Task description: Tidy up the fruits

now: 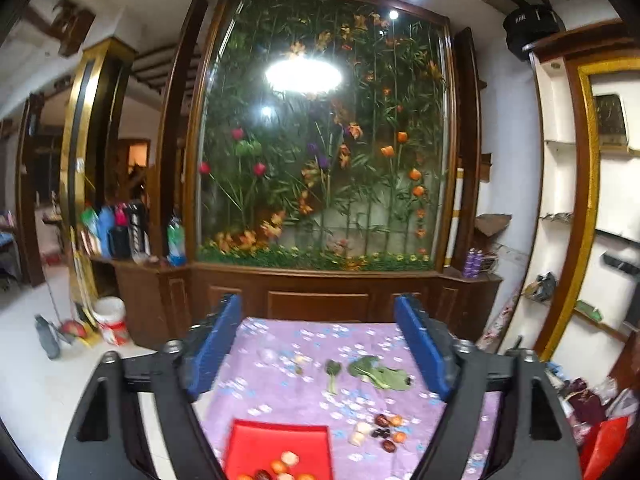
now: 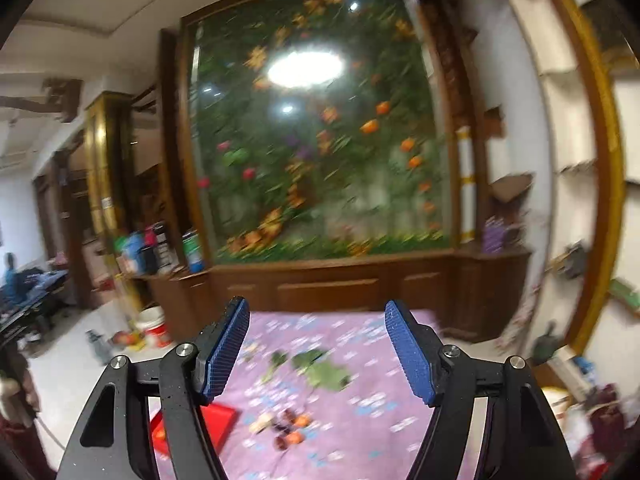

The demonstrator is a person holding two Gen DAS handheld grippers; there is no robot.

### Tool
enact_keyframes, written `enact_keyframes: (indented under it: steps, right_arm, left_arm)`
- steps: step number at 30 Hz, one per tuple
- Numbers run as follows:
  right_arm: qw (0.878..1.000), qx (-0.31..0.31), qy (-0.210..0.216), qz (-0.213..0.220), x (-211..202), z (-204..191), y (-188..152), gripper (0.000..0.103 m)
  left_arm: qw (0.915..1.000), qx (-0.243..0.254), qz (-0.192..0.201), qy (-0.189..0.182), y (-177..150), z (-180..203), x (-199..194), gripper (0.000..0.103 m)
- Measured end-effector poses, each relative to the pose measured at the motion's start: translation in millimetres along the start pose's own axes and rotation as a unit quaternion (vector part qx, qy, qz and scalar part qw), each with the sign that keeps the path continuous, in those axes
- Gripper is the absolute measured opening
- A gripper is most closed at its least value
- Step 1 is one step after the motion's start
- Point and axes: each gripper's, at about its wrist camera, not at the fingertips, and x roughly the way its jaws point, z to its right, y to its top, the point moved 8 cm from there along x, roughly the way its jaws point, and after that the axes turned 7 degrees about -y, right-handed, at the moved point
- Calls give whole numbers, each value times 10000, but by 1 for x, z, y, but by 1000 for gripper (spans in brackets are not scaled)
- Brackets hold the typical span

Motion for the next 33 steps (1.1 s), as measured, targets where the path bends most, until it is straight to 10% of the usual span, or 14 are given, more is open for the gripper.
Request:
enact_keyframes:
  steps: [7,14,23,28,33]
  right_arm:
    - [9991,-212,-360,12,0,10,7,91]
    - [9876,-598,249,-1429,109,-27,-143,94]
    - [9521,-198,1432,-2694,226,-81,-353,80]
    - [9371,-432,1605,-3071,269,-116,-418,73]
    - [9335,-937,1620,-3058,298,-141,-438,70]
  left_arm:
    - [9994,159,-197,244,-14,-2,30,91]
    - [9945,-376,-887,-407,-131,8,110,91]
    - [9625,-702,-2381,-1096,-312,53,234,91]
    - [9387,-873,-3125,-1161,-381,49,282,49]
    - [9311,-989,-3352,-1046,-409,37,300,49]
